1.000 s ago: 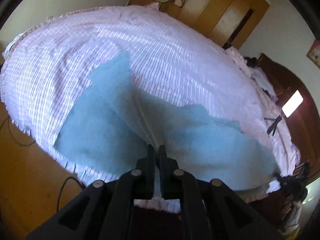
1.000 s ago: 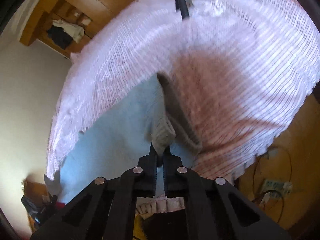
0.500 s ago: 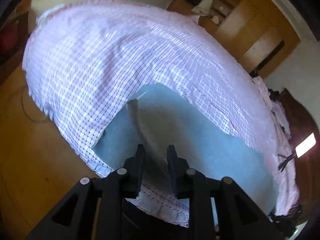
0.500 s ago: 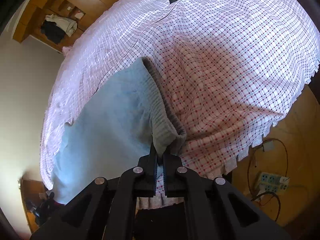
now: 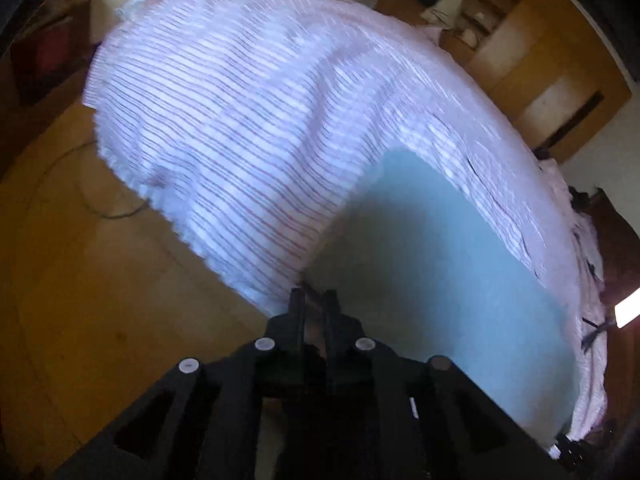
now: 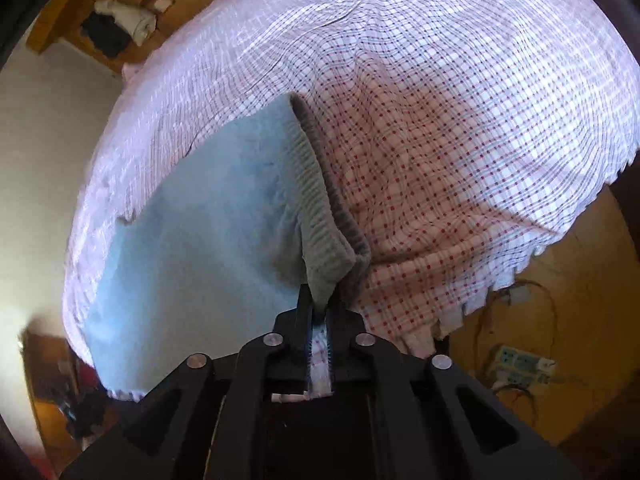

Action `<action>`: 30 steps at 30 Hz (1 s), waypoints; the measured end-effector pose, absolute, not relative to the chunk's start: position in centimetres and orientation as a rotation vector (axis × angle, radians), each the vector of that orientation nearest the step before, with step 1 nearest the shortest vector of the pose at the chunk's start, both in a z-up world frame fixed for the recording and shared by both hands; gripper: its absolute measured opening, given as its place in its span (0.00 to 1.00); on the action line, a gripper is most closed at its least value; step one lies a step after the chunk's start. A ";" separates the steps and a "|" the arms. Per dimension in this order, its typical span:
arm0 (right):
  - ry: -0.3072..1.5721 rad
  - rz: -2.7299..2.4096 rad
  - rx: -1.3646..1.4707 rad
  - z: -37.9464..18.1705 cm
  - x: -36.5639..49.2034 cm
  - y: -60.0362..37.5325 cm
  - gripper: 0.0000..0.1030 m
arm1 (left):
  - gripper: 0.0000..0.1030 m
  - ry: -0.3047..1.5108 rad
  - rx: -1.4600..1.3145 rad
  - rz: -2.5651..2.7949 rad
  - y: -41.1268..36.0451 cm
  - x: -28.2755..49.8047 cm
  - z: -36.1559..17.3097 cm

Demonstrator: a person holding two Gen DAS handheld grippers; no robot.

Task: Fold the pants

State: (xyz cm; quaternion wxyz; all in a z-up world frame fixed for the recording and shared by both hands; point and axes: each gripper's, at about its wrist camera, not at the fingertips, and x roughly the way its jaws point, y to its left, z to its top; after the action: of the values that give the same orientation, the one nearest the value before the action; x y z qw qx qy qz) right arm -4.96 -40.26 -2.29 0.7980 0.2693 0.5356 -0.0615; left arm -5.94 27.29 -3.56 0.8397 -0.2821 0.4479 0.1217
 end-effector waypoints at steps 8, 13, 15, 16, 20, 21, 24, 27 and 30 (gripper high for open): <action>1.061 -0.106 0.280 5.0 -3.7 -37.0 0.29 | 0.32 0.877 -0.442 0.172 27.5 -3.1 1.2; 1.072 0.084 0.151 5.2 1.6 -30.9 0.33 | 0.37 0.910 -0.414 0.102 26.0 1.1 0.9; 1.081 0.173 0.104 4.5 4.1 -27.7 0.33 | 0.37 0.925 -0.409 0.089 25.7 2.5 0.4; 1.079 0.208 0.083 4.1 5.6 -26.1 0.33 | 0.37 0.929 -0.412 0.081 25.5 2.9 0.2; 1.076 0.308 0.055 3.0 9.8 -21.9 0.33 | 0.37 0.946 -0.417 0.058 25.1 4.7 -0.7; 1.077 0.321 0.045 2.5 11.0 -20.9 0.33 | 0.37 0.953 -0.409 0.060 24.9 4.9 -0.9; 1.088 0.340 0.000 1.1 12.6 -19.4 0.33 | 0.37 0.969 -0.387 0.074 24.6 5.7 -1.7; 1.128 0.363 -0.011 -0.6 13.4 -19.1 0.33 | 0.37 0.971 -0.388 0.090 24.6 6.2 -2.3; 1.152 0.400 0.000 -1.9 13.5 -18.9 0.22 | 0.37 0.977 -0.400 0.085 24.6 6.8 -2.8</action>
State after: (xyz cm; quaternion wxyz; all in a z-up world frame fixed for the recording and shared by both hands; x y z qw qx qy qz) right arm 13.50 -18.90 -1.87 0.8198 -0.0002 0.5410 0.1880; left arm 6.81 24.55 -2.79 0.8630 -0.1907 0.4661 0.0407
